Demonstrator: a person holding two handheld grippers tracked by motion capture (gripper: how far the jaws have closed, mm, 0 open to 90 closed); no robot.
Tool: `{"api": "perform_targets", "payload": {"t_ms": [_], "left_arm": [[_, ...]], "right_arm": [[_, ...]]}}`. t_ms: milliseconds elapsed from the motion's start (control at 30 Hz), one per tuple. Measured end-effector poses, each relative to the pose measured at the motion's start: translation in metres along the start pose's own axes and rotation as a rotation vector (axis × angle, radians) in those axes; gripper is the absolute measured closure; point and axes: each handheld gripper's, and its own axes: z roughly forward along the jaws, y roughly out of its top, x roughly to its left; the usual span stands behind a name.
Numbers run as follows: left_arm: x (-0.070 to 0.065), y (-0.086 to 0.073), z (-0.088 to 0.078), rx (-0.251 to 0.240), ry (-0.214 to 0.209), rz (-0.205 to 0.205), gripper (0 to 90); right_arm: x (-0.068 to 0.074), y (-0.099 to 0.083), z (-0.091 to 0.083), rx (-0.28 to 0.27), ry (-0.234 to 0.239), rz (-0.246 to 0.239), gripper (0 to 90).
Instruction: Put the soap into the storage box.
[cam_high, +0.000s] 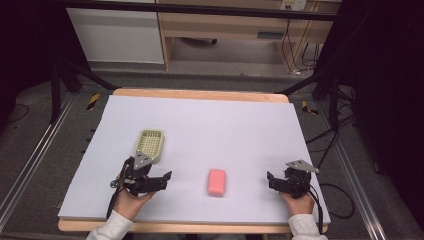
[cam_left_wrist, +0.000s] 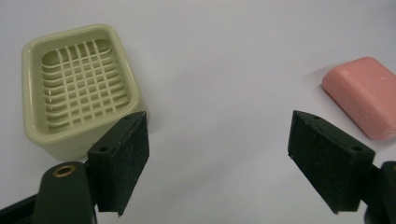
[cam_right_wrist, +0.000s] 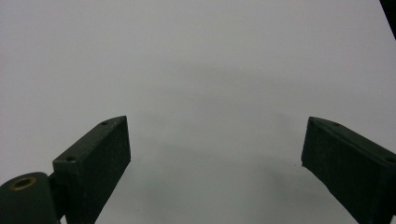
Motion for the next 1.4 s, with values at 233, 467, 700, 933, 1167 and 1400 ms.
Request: {"api": "perform_targets", "payload": {"t_ms": [233, 467, 700, 933, 1167, 1400], "left_arm": [[-0.013, 0.014, 0.004, -0.005, -0.023, 0.003, 20.1], [-0.03, 0.027, 0.011, -0.008, -0.046, 0.02, 20.0], [-0.043, 0.035, 0.02, 0.011, -0.061, 0.038, 19.5], [-0.053, 0.039, 0.03, 0.039, -0.077, 0.046, 19.2], [-0.062, 0.043, 0.037, 0.05, -0.089, 0.046, 19.2], [-0.076, 0.048, 0.045, 0.07, -0.104, 0.075, 19.1]], "right_arm": [[0.0, 0.0, 0.0, -0.002, -0.004, 0.005, 8.4], [0.0, 0.0, 0.0, 0.0, -0.002, 0.006, 8.4], [0.0, 0.0, 0.0, 0.0, 0.0, 0.006, 8.4], [0.0, 0.0, 0.0, 0.003, 0.001, 0.001, 8.4], [0.001, 0.0, 0.0, 0.005, 0.002, 0.0, 8.3], [0.001, 0.0, 0.0, 0.007, 0.002, -0.001, 8.4]]}}
